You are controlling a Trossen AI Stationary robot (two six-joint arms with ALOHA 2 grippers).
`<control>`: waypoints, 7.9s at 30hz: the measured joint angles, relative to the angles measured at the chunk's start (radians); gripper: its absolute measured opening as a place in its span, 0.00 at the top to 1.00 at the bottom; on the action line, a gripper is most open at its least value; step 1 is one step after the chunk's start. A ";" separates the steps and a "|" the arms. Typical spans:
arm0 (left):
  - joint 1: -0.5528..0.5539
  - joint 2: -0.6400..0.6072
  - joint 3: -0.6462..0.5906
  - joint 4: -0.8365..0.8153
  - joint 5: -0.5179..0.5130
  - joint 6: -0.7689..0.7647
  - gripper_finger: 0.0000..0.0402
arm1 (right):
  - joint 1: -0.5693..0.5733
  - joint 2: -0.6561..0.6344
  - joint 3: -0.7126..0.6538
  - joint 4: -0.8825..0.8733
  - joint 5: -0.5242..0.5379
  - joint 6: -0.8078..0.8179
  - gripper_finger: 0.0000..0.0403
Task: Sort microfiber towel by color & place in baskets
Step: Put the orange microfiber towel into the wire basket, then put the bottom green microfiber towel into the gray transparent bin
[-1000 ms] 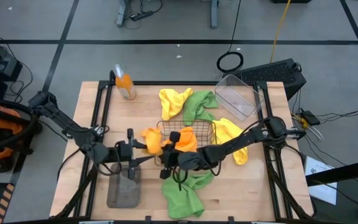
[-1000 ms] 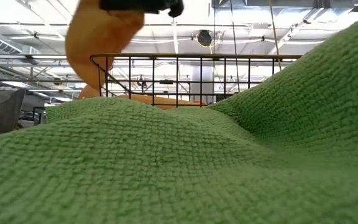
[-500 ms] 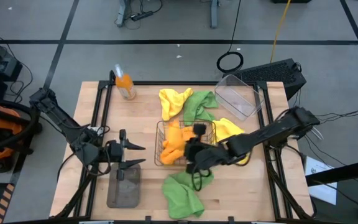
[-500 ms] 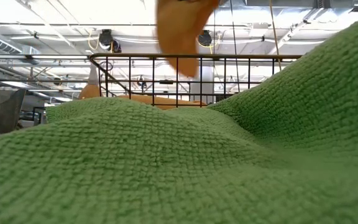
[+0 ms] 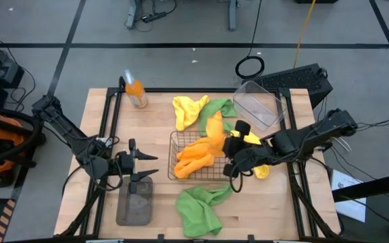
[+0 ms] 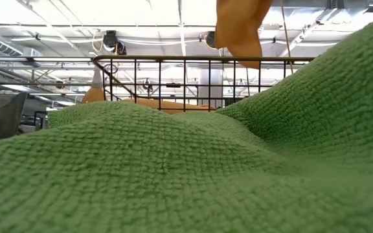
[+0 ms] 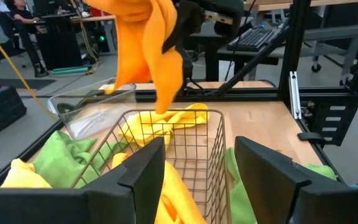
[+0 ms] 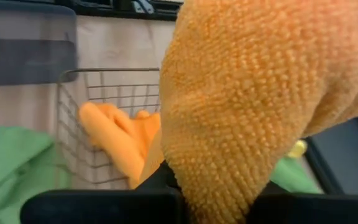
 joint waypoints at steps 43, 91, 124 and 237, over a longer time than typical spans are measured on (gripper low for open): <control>0.000 0.000 -0.001 -0.002 0.000 0.000 0.50 | -0.051 0.012 -0.422 0.234 -0.327 0.411 0.46; 0.000 0.031 -0.001 -0.048 0.000 -0.027 0.50 | 0.057 0.043 -0.213 0.113 -0.184 0.264 0.74; 0.000 0.124 -0.002 0.044 0.000 -0.054 0.50 | 0.343 0.464 -0.214 0.590 -0.086 0.261 0.11; 0.099 0.669 0.154 1.060 0.157 0.999 0.09 | 0.259 0.158 -0.213 1.048 0.271 -0.177 0.96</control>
